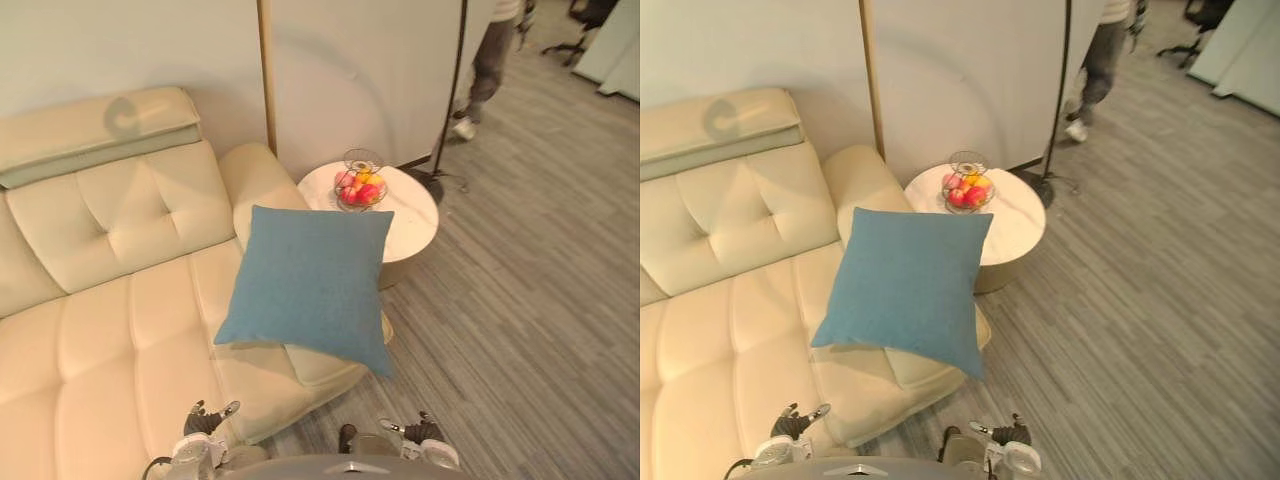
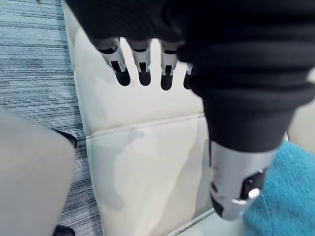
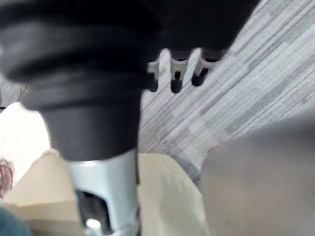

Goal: Pick up cushions and gather them together orderly.

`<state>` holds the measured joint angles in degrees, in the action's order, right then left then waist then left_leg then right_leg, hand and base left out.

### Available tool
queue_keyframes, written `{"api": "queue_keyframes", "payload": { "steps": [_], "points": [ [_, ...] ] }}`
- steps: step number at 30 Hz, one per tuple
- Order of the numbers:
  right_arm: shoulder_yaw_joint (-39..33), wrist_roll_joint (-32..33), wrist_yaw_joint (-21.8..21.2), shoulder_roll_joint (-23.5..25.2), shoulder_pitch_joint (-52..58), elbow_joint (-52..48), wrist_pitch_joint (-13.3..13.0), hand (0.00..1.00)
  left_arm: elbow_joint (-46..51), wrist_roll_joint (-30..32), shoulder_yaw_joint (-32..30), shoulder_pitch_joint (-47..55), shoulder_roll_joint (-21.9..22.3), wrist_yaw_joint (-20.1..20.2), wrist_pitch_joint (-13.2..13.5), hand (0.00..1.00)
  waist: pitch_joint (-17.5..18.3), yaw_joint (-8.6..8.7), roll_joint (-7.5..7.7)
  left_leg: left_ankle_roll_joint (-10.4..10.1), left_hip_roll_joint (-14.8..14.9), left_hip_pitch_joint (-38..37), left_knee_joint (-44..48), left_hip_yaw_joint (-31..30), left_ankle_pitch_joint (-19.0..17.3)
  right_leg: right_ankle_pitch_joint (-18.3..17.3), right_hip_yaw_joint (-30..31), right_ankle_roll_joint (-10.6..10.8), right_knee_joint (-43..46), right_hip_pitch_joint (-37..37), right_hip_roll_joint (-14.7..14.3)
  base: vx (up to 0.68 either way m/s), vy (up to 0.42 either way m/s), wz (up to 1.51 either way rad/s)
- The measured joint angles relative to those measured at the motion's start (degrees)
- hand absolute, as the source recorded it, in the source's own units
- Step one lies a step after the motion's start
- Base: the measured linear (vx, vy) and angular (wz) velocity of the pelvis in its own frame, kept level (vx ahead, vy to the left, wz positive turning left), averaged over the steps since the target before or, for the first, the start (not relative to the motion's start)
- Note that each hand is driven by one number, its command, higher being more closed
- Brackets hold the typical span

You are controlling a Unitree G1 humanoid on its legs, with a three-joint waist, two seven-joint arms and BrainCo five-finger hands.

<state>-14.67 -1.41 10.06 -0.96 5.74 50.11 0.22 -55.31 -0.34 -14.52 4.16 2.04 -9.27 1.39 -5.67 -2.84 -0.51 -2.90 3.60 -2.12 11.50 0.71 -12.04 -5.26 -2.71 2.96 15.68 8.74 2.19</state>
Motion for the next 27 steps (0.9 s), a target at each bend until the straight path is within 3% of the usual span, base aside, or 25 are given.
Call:
{"api": "queue_keyframes", "payload": {
  "steps": [3, 10, 17, 22, 27],
  "points": [
    [-0.13, 0.01, 0.21, 0.44, 0.40, 0.01, 0.02, 0.00, 0.24, -0.03, -0.76, -0.05, -0.16, -0.06, -0.01, 0.00, 0.18, -0.09, 0.14, -0.66, 1.96, -2.09, -2.18, -0.13, -0.24, 0.30, -1.29, -0.46, -3.16, -3.14, -1.86, 0.17, -0.070, 0.10],
    [-2.55, 1.22, 1.19, 1.36, 1.05, -7.14, -0.05, 0.00, 1.10, -0.71, -1.73, -0.31, -3.32, -0.98, -0.04, 0.00, 1.21, 0.04, 2.20, -0.87, 1.30, -2.90, -4.37, 1.83, -0.02, 2.85, 0.50, -0.07, -9.27, -5.05, -1.63, 0.08, 0.062, -0.13],
    [-3.93, 1.00, 1.25, -2.04, 1.63, -20.65, -0.56, 0.00, 7.80, -0.70, -5.47, -1.48, -12.63, -1.80, -0.07, 0.00, 1.23, 0.75, 2.22, -0.45, 0.42, -2.34, -4.73, 2.53, 0.26, 5.40, 1.90, 0.23, -13.62, -5.87, -1.26, 0.01, 0.039, -0.08],
    [-3.32, -0.88, 0.64, -4.75, -0.88, -25.05, -0.58, 0.00, 9.86, -0.71, -5.68, -3.89, -15.19, -1.81, -0.04, 0.00, 1.10, 0.84, 2.03, -0.42, 0.11, -0.55, -5.11, 2.35, 1.39, 7.42, 1.92, -0.01, -15.59, -4.46, -1.23, -0.01, -0.002, 0.00],
    [2.14, -1.25, 0.34, -6.51, -4.70, -27.22, -0.82, 0.00, 9.90, -0.73, -4.30, -7.33, -16.47, -2.04, -0.04, 0.00, 0.99, 0.84, 2.17, -0.33, -0.02, 1.55, -6.50, 2.38, 3.10, 9.73, 2.06, -0.49, -16.90, -2.18, -1.42, -0.05, -0.018, -0.02]
  ]
}}
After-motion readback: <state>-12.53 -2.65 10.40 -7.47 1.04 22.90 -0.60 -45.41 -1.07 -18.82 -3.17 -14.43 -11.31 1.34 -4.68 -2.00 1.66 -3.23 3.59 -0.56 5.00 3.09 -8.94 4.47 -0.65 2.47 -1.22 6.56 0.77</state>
